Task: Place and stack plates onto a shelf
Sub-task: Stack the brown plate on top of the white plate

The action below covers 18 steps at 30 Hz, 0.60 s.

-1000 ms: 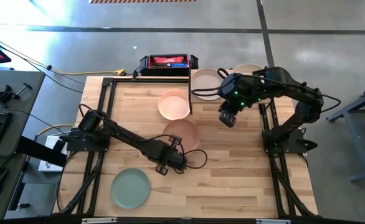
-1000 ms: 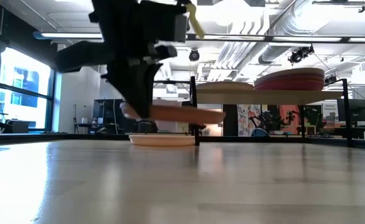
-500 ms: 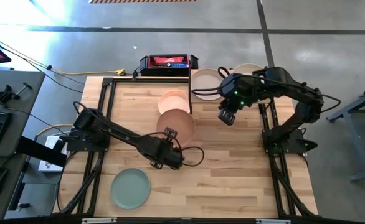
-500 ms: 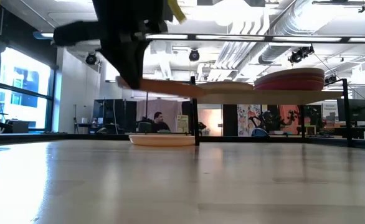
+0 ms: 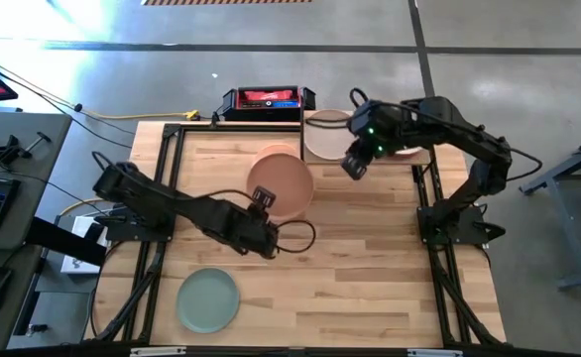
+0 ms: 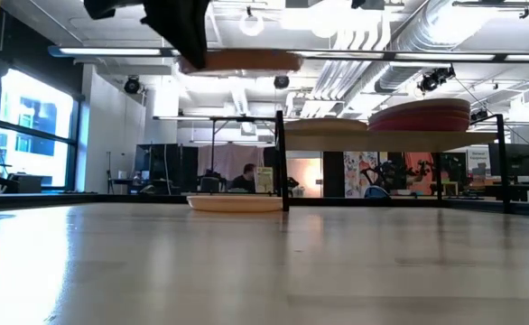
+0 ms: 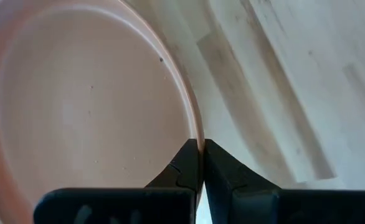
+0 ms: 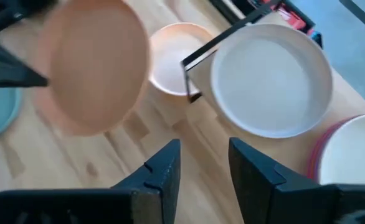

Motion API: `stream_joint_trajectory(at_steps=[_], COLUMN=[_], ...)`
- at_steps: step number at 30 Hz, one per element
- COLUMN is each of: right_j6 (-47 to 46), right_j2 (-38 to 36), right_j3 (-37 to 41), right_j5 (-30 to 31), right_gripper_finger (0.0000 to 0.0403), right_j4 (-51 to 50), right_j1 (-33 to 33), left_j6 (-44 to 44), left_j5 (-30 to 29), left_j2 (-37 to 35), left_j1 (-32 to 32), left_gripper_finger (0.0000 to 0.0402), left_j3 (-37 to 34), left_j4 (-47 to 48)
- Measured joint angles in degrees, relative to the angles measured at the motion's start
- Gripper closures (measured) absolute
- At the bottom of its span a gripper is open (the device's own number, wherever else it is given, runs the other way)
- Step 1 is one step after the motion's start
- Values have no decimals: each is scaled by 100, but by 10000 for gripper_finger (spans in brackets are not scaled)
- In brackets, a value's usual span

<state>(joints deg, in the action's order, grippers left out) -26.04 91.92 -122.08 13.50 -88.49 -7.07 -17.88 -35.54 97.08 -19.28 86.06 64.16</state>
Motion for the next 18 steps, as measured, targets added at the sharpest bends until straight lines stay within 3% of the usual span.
stream_joint_trajectory(at_steps=[9, 18], right_j6=[42, 43], right_j2=[389, 722], right_j3=[0, 0], right_j5=[-206, -365], right_gripper_finger=[289, 289], right_j4=[129, 748], right_j1=[-667, -756], left_j6=[-1329, -2354], left_j5=[-23, 248], left_j2=[-534, -641], left_j1=[455, 1062], left_gripper_finger=[401, 401], left_j3=[0, 0], left_j4=[-117, -127])
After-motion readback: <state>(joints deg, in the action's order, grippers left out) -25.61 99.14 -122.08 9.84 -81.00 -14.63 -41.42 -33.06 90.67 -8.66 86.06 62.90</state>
